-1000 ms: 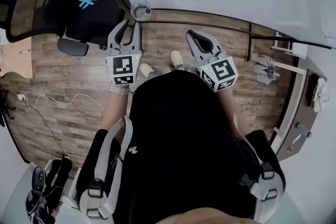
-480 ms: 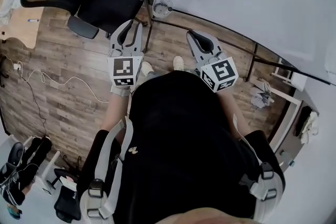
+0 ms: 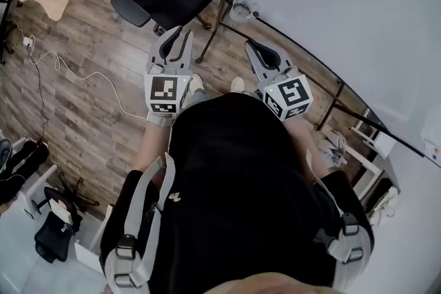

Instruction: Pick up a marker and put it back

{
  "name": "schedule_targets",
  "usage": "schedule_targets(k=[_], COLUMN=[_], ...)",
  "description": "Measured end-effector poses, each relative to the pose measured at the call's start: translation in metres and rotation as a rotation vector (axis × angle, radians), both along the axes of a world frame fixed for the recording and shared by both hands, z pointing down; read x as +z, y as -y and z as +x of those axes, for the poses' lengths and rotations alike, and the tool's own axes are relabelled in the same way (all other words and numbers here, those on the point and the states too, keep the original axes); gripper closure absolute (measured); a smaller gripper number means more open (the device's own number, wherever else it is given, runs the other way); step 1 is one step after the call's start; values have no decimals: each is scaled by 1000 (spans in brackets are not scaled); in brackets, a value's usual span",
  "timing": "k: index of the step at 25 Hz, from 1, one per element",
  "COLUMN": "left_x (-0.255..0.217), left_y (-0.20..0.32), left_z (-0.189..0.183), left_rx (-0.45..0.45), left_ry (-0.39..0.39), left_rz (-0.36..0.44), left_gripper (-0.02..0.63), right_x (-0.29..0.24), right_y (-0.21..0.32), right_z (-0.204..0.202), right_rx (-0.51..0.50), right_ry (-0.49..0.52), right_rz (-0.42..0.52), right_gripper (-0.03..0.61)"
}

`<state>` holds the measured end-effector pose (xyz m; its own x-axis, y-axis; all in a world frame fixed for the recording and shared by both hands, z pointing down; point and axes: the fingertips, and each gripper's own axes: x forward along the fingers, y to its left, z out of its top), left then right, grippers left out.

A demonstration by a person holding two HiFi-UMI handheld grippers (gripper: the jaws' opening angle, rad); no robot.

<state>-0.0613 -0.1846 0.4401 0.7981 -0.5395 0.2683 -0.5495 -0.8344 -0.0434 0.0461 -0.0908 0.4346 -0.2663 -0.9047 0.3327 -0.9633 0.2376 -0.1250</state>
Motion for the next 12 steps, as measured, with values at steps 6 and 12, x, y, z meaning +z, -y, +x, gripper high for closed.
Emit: schedule_targets(k=[6,12], left_x=[-7,-15], left_y=[-4,-6], left_z=[-31,-59], left_rx=[-72,-146], left_ry=[-35,-58], left_rz=[17,29], left_gripper=[529,529], right_x=[1,1], right_y=[14,28], right_z=[-28,-53], right_rx=[-106,-197], right_ry=[5,12], right_rz=[8,13], right_gripper=[551,552])
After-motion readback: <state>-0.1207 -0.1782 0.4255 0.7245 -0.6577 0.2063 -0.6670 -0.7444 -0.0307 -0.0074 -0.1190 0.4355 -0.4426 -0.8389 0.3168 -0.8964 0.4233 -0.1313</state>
